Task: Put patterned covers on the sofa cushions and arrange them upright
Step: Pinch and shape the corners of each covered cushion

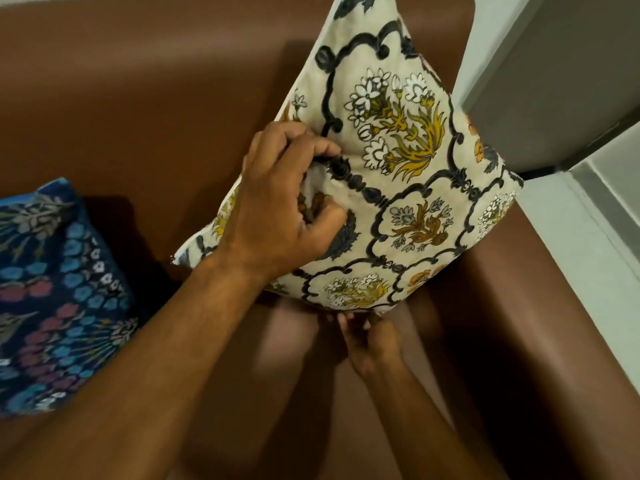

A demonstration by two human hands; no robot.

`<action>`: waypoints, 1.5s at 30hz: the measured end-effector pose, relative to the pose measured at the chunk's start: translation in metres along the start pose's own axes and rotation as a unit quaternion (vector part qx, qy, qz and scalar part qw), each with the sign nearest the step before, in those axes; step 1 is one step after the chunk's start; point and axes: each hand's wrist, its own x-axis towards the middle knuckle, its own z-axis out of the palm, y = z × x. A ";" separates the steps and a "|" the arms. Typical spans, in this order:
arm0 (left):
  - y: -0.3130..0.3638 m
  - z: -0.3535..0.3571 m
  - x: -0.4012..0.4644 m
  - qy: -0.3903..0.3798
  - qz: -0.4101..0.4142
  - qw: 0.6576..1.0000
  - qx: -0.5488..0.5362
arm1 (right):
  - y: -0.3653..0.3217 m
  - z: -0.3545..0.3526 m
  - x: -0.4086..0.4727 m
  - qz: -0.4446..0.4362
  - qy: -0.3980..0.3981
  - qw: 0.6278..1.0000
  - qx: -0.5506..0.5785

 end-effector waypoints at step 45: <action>-0.201 -0.330 -0.162 0.088 -0.149 0.982 0.081 | 0.391 0.080 -0.128 0.022 -0.004 0.934 -0.357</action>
